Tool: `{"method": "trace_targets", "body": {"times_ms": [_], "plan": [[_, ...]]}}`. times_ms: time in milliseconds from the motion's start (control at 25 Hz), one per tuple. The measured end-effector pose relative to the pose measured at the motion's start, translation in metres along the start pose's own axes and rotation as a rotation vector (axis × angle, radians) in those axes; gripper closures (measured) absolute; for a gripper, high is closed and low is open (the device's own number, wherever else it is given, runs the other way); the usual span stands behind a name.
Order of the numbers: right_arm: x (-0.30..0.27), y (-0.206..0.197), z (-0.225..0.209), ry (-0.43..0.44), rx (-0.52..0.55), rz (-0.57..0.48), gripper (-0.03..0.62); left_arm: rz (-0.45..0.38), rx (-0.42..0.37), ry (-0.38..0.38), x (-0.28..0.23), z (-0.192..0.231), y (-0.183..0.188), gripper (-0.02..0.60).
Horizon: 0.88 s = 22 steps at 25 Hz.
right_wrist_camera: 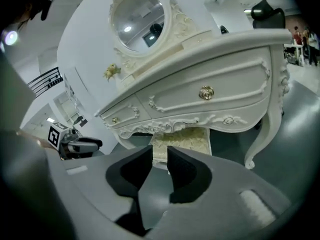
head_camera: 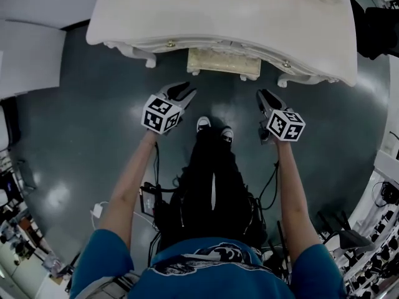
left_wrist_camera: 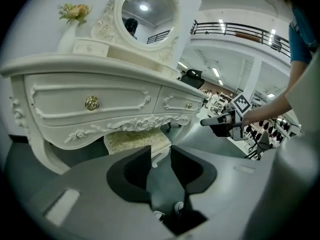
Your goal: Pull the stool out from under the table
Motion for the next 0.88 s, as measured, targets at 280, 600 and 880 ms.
{"method": "trace_targets", "body": {"times_ms": [280,600,880], "plan": [[-0.019,-0.029,-0.045,-0.042,-0.116,0.015,0.461,0.029,0.062,0.028,-0.023,0.030,-0.032,0.409],[-0.058,-0.058,-0.093,-0.023,-0.110,0.049,0.385,0.004,0.242,0.096,-0.071,0.088,-0.074,0.339],[-0.098,-0.085,-0.131,-0.035,-0.190,0.040,0.327,-0.042,0.449,0.123,-0.110,0.133,-0.117,0.274]]}}
Point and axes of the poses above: the fingertips, and each gripper's own axes: x backward along the fingers, z to its left, y out of its top, the point moved 4 cm from there along x, backward along the fingers, and after that the axes turned 9 degrees about -z, right-handed, at the moved point
